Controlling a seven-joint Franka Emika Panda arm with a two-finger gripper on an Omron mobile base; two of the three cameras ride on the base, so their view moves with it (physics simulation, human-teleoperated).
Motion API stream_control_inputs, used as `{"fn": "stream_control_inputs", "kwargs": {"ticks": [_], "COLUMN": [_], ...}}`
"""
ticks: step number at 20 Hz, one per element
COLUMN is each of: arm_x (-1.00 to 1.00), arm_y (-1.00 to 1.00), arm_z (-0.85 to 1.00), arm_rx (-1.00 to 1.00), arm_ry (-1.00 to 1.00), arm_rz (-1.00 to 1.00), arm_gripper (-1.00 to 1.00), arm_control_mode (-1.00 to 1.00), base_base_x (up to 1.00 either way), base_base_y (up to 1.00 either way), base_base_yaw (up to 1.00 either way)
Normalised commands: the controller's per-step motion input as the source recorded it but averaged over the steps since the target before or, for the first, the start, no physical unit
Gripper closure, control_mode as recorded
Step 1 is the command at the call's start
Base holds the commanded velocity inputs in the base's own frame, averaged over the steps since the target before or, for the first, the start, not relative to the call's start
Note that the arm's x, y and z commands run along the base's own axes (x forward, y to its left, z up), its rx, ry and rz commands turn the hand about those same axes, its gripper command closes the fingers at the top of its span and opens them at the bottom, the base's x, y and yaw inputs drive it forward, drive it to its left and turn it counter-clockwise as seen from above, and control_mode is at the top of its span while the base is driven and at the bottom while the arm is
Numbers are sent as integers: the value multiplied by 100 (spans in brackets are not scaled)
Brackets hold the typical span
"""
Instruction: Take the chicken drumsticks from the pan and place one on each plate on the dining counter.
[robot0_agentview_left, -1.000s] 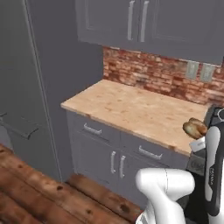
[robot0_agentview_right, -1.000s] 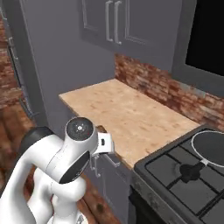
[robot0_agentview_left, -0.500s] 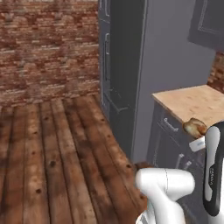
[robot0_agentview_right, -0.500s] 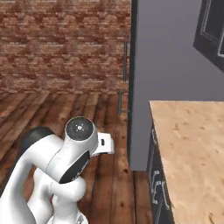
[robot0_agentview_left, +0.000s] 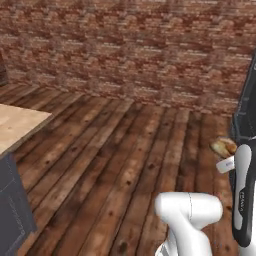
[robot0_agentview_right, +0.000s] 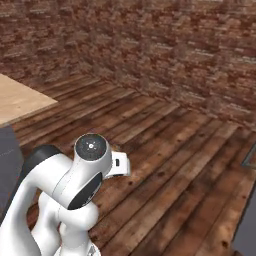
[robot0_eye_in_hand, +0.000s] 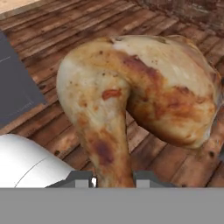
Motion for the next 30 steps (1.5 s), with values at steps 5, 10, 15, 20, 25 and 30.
{"fn": "stream_control_inputs", "kwargs": {"ticks": [5, 10, 15, 20, 25, 30], "arm_x": [0, 0, 0, 0, 0, 0], "arm_y": [0, 0, 0, 0, 0, 0], "arm_z": [0, 0, 0, 0, 0, 0], "arm_rx": [0, 0, 0, 0, 0, 0], "arm_ry": [0, 0, 0, 0, 0, 0], "arm_rz": [0, 0, 0, 0, 0, 0], "arm_gripper": [100, 100, 100, 100, 100, 100], "arm_control_mode": [100, 100, 100, 100, 100, 100], "base_base_x": [13, 96, 100, 100, 96, 89], "base_base_y": [-4, -4, -11, -19, -42, -47], "base_base_yaw": [97, 19, 0, 1, 8, 13]}}
